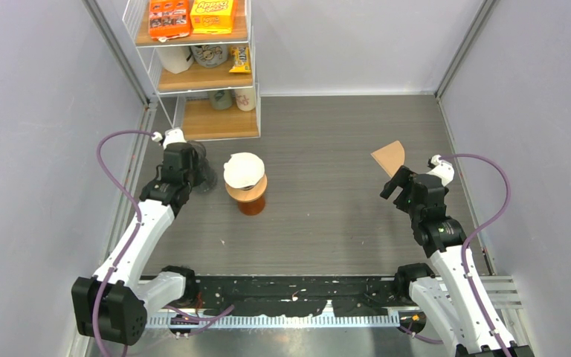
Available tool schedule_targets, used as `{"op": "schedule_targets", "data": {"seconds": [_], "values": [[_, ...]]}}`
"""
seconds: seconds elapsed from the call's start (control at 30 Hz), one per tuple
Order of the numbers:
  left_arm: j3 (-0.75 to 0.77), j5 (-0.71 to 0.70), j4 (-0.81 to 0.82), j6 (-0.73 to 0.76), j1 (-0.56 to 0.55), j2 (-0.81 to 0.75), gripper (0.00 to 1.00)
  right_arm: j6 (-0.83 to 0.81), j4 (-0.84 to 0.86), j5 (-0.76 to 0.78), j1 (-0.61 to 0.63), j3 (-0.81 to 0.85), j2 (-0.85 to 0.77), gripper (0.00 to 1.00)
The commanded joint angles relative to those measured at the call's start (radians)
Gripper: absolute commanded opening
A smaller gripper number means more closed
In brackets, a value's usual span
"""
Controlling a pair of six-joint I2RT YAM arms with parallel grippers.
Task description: Place the coffee filter in the dripper
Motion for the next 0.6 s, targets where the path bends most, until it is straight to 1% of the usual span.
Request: {"op": "schedule_targets", "data": {"seconds": [0.0, 0.07, 0.13, 0.37, 0.57], "values": [[-0.003, -0.008, 0.057, -0.016, 0.006, -0.002, 0.18, -0.012, 0.036, 0.0, 0.001, 0.016, -0.005, 0.95], [-0.004, -0.008, 0.056, -0.019, 0.006, -0.003, 0.19, -0.012, 0.035, -0.002, 0.001, 0.016, -0.006, 0.96], [-0.002, -0.012, 0.053, -0.019, 0.006, -0.006, 0.22, -0.012, 0.035, -0.002, 0.001, 0.015, -0.008, 0.95], [0.002, -0.008, 0.045, -0.017, 0.006, -0.02, 0.45, -0.013, 0.036, -0.002, 0.0, 0.016, -0.01, 0.96], [0.022, 0.001, 0.023, -0.017, 0.006, -0.026, 0.6, -0.013, 0.037, -0.001, 0.001, 0.016, -0.013, 0.96]]}}
